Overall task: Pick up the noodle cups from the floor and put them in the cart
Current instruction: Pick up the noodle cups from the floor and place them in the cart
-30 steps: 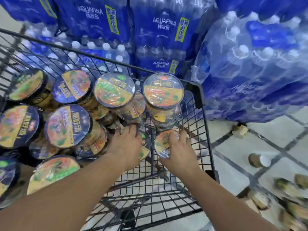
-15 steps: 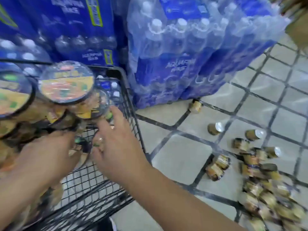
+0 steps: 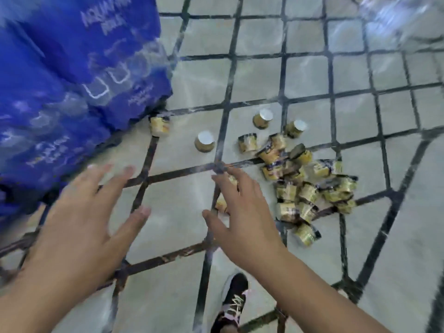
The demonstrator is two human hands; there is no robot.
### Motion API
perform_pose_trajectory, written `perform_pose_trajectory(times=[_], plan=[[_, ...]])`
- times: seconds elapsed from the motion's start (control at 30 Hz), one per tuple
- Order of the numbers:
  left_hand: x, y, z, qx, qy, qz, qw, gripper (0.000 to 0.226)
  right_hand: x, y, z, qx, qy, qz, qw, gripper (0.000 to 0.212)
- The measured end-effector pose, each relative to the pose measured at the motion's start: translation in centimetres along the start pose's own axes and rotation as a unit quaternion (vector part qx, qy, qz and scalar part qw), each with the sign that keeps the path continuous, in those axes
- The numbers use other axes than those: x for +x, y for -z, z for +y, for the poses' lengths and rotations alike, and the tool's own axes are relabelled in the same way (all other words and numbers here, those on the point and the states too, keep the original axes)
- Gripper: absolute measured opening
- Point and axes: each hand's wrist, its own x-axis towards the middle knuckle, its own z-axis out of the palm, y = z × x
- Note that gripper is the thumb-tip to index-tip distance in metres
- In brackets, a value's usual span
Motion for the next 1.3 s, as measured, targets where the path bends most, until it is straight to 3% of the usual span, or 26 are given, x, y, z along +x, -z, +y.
perform_pose_trajectory(times=[0.1,0.23,0.4,0.57,0.73,0.8,1.03,1.13,1.3], plan=[[3.7,-3.0,10.6,0.039,0.003,-0.074,0.996,0.072,-0.5,3.5,9.3,-0.023,-0.051,-0.017,0.998,0.062],[8.3,-10.8,15.7,0.045,-0.022,-0.18,0.982,0.072,-0.7,5.9,19.7,-0.021,-0.148,-0.055,0.987,0.063],[12.4,-19.2,21.1,-0.05,0.017,-0.288,0.956,0.065,-2.1,5.6,31.0,0.013,-0.284,-0.078,0.955,0.059],[16.6,-28.2,27.3,-0.11,0.008,-0.348,0.931,0.064,-3.6,2.9,41.5,0.087,-0.448,-0.091,0.885,0.06],[19.1,-39.8,34.2,-0.082,-0.012,-0.4,0.913,0.06,-5.0,-4.3,51.8,0.193,-0.576,-0.107,0.787,0.072],[19.4,-45.3,37.3,-0.091,-0.005,-0.425,0.901,0.059,-5.1,-7.9,55.8,0.232,-0.592,-0.102,0.765,0.082],[19.1,-68.1,44.7,-0.164,0.091,-0.467,0.864,0.08,-2.8,-19.3,68.0,0.262,-0.596,-0.08,0.754,0.099],[18.1,-74.9,45.6,-0.108,0.056,-0.453,0.883,0.093,-3.2,-23.5,70.8,0.282,-0.6,-0.078,0.745,0.107],[16.2,-81.0,45.0,-0.019,0.001,-0.356,0.934,0.078,-4.5,-28.1,72.4,0.377,-0.597,-0.028,0.708,0.109]])
